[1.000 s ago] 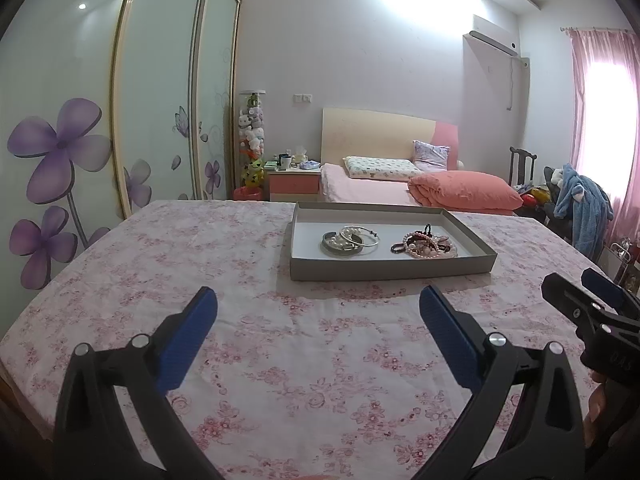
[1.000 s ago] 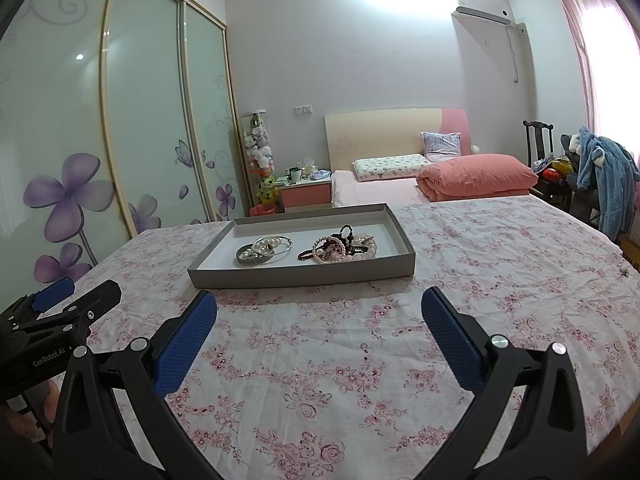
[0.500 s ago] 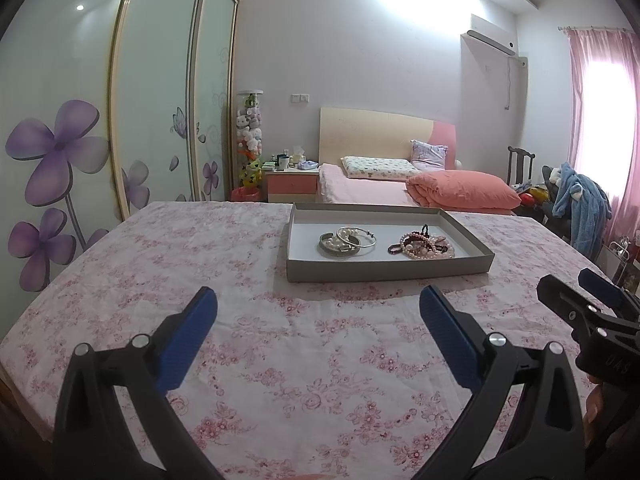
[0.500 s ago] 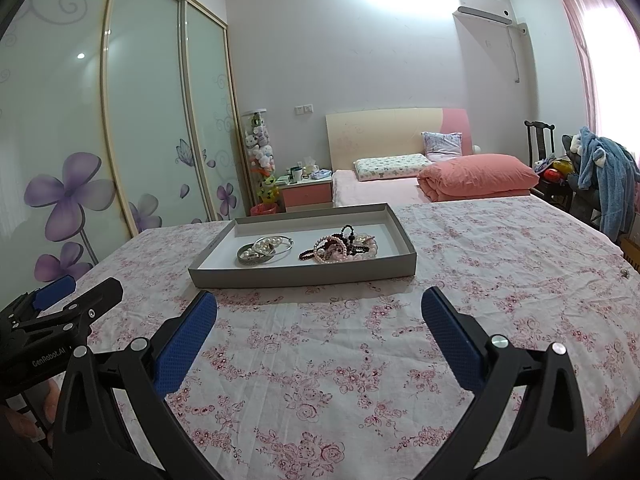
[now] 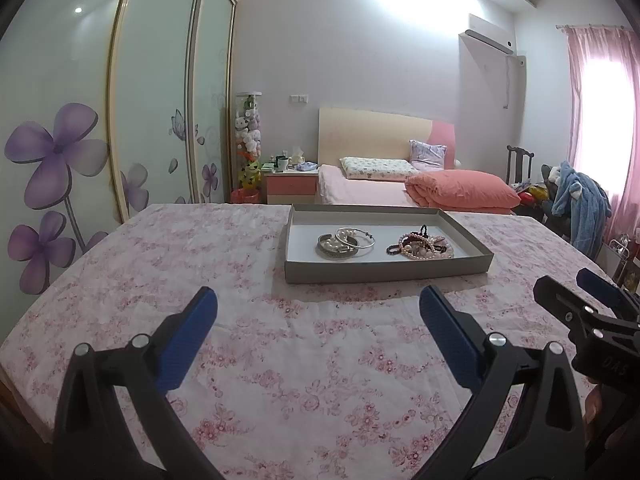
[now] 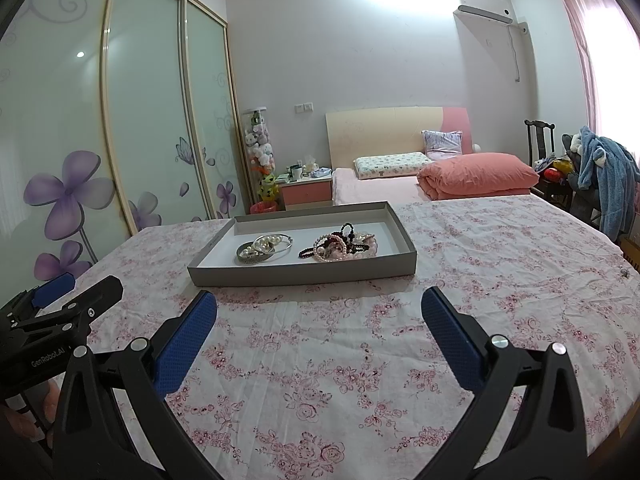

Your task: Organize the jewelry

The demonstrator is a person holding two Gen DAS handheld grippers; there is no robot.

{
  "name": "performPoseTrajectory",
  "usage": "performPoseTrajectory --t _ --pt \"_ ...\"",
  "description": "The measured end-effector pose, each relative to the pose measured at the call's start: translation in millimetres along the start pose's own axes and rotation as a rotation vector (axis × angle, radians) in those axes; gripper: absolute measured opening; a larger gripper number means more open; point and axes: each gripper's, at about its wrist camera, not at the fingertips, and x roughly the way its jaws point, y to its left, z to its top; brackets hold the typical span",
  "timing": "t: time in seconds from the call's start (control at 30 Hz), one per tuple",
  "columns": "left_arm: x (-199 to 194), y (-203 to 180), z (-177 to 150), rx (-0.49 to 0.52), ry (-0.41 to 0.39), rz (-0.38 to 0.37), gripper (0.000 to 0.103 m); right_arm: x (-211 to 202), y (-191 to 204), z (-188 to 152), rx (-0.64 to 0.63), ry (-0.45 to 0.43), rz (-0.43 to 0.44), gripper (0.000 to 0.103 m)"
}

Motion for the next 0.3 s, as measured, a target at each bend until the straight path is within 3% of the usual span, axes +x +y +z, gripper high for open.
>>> performPoseTrajectory --t 0.3 --pt "2.9 0.6 1.7 -0.004 0.011 -0.008 0.099 0.0 -0.3 -0.7 0.001 0.001 -0.001 0.101"
